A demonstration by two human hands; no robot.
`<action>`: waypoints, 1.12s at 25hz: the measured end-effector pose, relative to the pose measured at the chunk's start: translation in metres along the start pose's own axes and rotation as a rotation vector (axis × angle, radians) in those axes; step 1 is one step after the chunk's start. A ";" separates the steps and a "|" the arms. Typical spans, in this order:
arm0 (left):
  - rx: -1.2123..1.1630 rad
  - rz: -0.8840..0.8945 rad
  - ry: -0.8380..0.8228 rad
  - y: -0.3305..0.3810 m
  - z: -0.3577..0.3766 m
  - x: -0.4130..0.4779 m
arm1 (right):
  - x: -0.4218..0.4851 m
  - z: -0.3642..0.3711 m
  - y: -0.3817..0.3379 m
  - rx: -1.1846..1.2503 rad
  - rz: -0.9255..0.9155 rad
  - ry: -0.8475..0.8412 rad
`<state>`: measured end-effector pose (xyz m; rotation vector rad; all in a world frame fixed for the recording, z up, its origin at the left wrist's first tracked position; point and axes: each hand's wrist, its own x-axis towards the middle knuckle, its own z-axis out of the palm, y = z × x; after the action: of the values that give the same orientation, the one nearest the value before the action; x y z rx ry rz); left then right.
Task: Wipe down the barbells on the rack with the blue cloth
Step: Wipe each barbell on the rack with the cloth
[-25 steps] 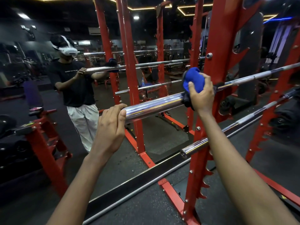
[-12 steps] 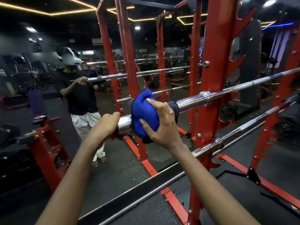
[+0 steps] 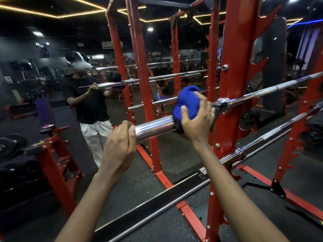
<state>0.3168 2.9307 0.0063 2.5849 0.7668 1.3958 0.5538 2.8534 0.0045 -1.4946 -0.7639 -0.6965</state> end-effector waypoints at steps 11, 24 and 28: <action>-0.156 -0.354 -0.254 0.008 -0.012 0.019 | 0.030 -0.014 0.050 0.084 0.022 0.089; -0.528 -0.240 -0.214 -0.013 -0.003 0.008 | -0.072 -0.003 -0.051 0.046 -0.264 -0.287; -0.681 -0.257 -0.190 -0.013 -0.001 0.005 | -0.074 -0.004 -0.068 0.038 -0.356 -0.368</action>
<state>0.3133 2.9444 0.0066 1.9719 0.4615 1.0696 0.4553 2.8468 -0.0138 -1.4851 -1.3401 -0.6703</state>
